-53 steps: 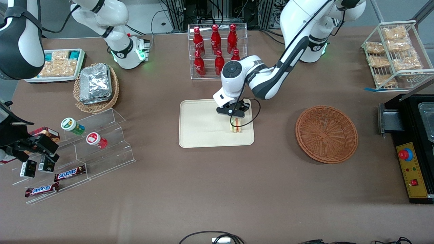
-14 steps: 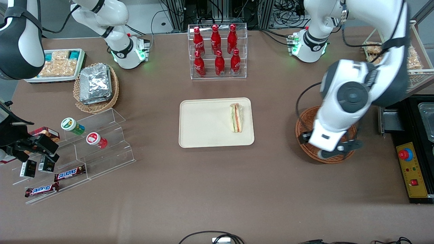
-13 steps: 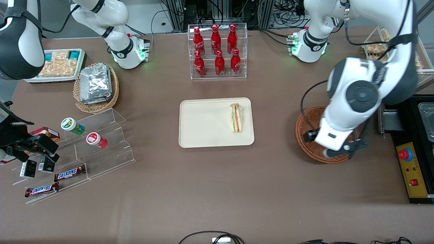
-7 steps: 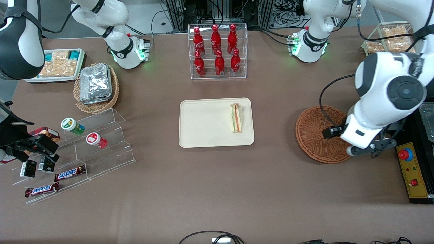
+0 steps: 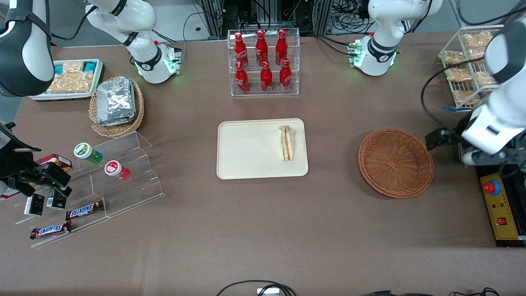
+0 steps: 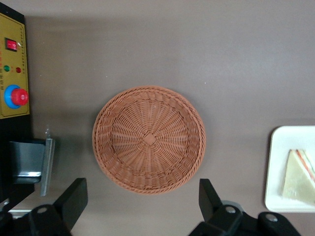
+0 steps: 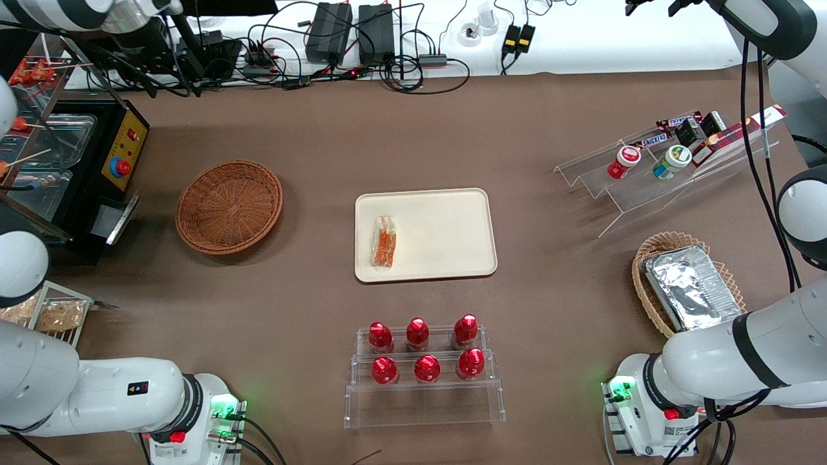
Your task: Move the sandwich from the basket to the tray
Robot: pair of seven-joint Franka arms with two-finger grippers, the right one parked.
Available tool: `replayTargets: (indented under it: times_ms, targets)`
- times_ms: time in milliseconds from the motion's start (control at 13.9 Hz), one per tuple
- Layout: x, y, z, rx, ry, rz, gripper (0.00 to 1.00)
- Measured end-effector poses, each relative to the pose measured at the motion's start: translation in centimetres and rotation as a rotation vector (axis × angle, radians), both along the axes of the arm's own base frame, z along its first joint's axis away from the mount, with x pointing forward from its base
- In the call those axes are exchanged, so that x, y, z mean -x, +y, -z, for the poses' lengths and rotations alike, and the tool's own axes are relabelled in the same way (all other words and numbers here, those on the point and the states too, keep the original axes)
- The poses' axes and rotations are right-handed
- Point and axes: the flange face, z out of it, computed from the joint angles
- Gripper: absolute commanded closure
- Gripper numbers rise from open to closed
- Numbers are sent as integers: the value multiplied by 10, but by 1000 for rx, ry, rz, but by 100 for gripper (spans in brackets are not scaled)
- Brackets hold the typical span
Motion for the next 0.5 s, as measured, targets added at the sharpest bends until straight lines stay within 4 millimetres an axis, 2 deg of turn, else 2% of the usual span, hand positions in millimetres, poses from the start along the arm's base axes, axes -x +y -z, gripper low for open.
replayTargets:
  times_ms: [216,504]
  targets:
    - [16,-2,-24,2,-6,69,0]
    - [22,3,-34,9,-3,86,0]
